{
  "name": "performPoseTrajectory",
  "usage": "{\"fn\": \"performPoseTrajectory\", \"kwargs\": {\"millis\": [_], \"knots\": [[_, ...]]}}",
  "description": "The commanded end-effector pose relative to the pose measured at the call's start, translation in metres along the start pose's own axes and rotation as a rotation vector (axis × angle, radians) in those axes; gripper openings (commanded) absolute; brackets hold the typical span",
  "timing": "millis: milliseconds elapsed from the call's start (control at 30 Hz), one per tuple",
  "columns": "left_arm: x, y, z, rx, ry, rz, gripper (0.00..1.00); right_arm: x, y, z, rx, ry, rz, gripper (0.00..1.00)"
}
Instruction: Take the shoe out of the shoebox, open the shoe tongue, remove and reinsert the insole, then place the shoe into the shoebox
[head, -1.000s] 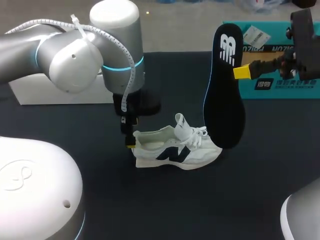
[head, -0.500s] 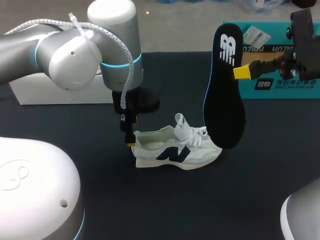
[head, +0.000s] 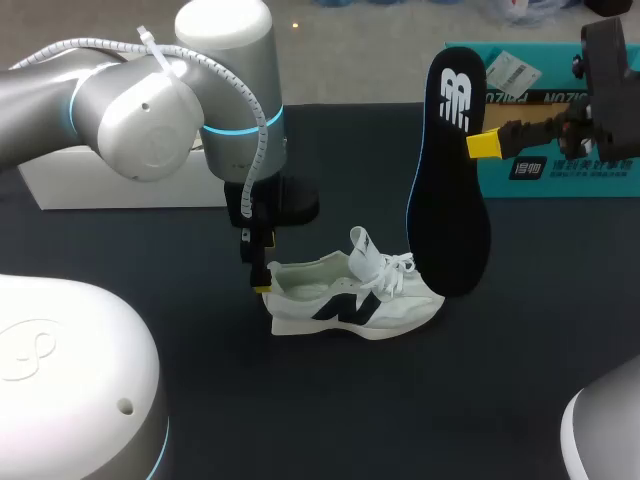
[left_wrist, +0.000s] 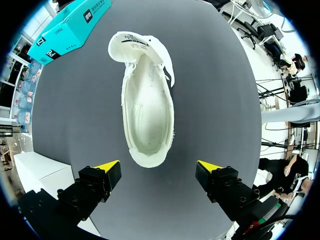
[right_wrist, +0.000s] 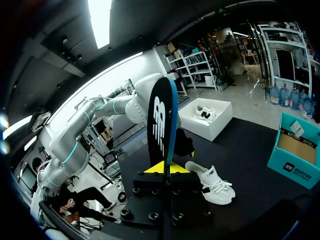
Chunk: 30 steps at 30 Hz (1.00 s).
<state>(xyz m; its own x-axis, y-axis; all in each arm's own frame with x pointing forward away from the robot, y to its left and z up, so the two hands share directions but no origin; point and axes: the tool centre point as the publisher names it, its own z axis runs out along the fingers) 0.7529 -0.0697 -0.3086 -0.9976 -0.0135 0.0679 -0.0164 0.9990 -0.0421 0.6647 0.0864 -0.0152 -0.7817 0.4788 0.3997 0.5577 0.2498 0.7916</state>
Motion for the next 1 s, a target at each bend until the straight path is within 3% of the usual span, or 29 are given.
{"fn": "performPoseTrajectory", "kwargs": {"millis": [33,367,567,1000], "knots": [[-0.002,-0.002,0.000,-0.002,-0.006,-0.004,1.00,-0.001,0.002,0.003,0.004,0.000,0.001,0.00],[-0.031,-0.035,0.008,0.055,-0.021,0.005,1.00,-0.001,0.002,0.003,0.004,0.000,0.001,0.00],[-0.051,-0.060,0.031,0.089,0.004,0.014,1.00,-0.001,0.002,0.003,0.004,0.000,0.001,0.00],[-0.072,-0.081,0.052,0.152,0.026,0.016,1.00,-0.001,0.002,0.003,0.004,0.000,0.001,0.00]]}}
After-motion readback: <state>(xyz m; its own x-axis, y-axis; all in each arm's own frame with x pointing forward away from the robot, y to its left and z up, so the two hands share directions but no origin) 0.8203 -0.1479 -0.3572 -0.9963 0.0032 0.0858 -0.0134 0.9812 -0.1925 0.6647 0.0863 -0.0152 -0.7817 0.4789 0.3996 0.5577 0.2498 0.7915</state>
